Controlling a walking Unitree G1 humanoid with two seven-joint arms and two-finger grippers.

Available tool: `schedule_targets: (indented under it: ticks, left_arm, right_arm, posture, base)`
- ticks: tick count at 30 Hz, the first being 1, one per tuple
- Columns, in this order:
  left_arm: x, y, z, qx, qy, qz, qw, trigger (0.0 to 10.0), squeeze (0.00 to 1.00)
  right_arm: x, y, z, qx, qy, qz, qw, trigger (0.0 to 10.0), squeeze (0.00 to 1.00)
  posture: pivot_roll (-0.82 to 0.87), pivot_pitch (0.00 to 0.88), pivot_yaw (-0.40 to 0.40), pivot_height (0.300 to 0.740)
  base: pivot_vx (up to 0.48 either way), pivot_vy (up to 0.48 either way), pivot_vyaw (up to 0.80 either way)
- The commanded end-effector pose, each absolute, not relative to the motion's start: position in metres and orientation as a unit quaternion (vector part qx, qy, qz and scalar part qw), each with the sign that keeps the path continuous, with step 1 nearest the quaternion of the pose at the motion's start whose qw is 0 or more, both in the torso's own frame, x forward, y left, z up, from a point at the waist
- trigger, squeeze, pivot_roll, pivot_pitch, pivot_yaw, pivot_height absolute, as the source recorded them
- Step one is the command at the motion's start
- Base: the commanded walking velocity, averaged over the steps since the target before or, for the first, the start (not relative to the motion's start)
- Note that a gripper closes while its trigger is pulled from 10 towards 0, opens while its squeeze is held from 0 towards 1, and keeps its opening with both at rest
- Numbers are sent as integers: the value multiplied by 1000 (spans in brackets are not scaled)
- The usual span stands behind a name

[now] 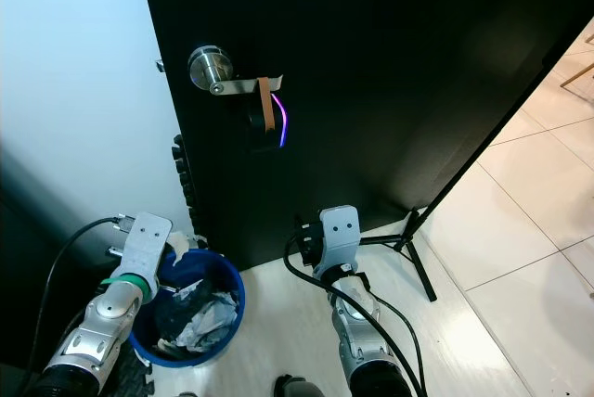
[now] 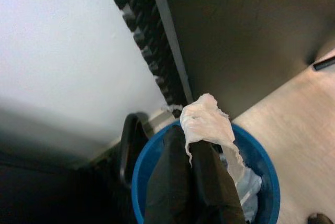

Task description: Clean up the room

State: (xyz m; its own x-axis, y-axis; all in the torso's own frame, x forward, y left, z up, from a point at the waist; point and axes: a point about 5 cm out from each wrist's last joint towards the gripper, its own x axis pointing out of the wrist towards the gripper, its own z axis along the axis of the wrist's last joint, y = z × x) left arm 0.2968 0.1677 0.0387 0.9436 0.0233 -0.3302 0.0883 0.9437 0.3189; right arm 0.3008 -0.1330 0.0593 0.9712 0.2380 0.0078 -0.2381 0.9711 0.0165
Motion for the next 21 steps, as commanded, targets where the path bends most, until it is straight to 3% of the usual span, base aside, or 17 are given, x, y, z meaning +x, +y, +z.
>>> schedule_targets:
  ticks: [1, 12, 21]
  left_arm:
    - [292, 173, 30, 170, 188, -10, 967, 10000, 0]
    - [293, 179, 26, 174, 197, -1, 965, 10000, 0]
    - [292, 180, 24, 176, 202, 0, 963, 10000, 0]
  right_arm:
    - [296, -133, 51, 10, 15, 119, 993, 10000, 0]
    - [295, -135, 51, 8, 17, 115, 993, 10000, 0]
    - [296, -136, 50, -2, 20, 109, 994, 10000, 0]
  posture:
    - [21, 95, 11, 670]
    - [19, 99, 10, 625]
    - [16, 101, 11, 625]
  base:
    - [0, 0, 0]
    - [0, 0, 0]
    - [0, 0, 0]
